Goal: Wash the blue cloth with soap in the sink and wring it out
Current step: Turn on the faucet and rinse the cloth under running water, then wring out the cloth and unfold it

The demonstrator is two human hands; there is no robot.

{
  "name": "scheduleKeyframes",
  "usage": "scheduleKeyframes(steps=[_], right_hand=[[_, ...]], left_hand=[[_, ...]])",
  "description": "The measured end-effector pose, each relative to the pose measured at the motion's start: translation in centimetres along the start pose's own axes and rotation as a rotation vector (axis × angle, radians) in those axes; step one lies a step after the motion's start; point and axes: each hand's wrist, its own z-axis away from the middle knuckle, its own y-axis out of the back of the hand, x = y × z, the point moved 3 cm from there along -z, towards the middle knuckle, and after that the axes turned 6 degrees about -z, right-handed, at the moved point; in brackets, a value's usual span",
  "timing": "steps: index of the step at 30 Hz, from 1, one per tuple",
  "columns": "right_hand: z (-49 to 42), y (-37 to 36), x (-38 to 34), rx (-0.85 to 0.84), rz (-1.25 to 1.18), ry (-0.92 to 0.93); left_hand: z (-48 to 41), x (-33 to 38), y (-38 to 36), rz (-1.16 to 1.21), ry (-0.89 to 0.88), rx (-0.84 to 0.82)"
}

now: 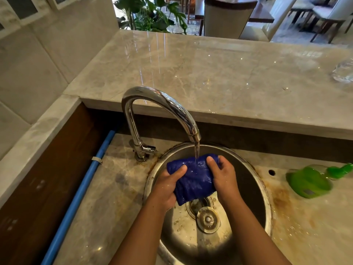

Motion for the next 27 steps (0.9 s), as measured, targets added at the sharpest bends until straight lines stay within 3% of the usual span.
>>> scheduleKeyframes(steps=[9, 13, 21, 27], right_hand=[[-2.3, 0.1, 1.6, 0.032, 0.292, -0.068], [-4.1, -1.2, -0.4, -0.005, 0.375, 0.019], [-6.0, -7.2, -3.2, -0.444, 0.343, 0.178], [-6.7, -10.3, -1.8, -0.648, 0.385, 0.122]], left_hand=[[1.0, 0.2, 0.6, -0.036, 0.026, -0.102], [1.3, -0.5, 1.5, 0.013, 0.048, -0.083], [2.2, -1.2, 2.3, 0.164, 0.072, -0.029], [2.4, -1.5, 1.6, 0.195, 0.117, 0.024]])
